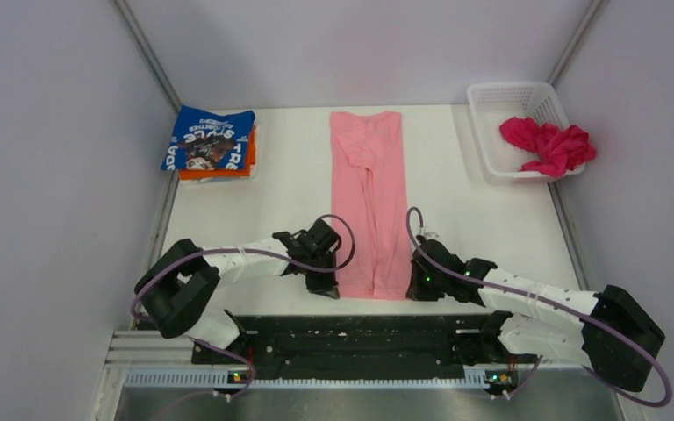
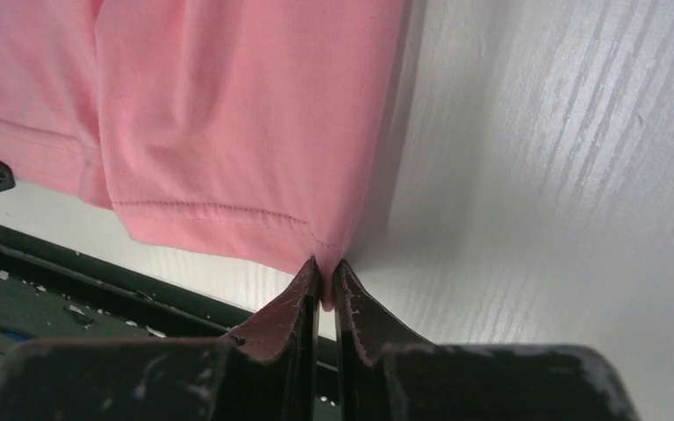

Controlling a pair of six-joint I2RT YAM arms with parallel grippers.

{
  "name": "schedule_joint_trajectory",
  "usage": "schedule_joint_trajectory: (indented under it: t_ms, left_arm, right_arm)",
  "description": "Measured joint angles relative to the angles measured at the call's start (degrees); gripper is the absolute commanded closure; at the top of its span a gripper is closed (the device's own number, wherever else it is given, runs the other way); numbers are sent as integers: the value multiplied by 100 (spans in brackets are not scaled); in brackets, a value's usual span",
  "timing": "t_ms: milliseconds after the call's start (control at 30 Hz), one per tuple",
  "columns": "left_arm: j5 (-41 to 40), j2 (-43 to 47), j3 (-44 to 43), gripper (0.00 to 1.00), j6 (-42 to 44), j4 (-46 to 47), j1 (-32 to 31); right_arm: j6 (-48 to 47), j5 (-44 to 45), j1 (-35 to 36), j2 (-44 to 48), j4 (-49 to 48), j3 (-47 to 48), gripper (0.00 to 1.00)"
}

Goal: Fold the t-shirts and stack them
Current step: Grab the bottom of the folded rectangular tshirt with both arms

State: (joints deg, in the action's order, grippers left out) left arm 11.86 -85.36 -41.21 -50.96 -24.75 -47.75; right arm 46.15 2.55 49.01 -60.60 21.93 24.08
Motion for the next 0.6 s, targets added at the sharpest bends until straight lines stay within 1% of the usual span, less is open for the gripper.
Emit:
schedule_joint_trajectory:
  t_ms: [33, 67, 333, 600]
  left_arm:
    - [-2, 11, 9, 100, -4, -2, 0]
    - [-13, 35, 24, 100, -11, -7, 0]
    - [-92, 393, 315, 100, -37, -98, -7]
    - [-79, 879, 417, 100, -92, -402, -361]
  right_arm:
    - [2, 0, 0, 46, 70, -20, 94]
    - [0, -2, 0, 92, 122, -35, 100]
    - [57, -162, 0, 612, 518, -105, 100]
    - [195, -863, 15, 925, 319, -409, 100]
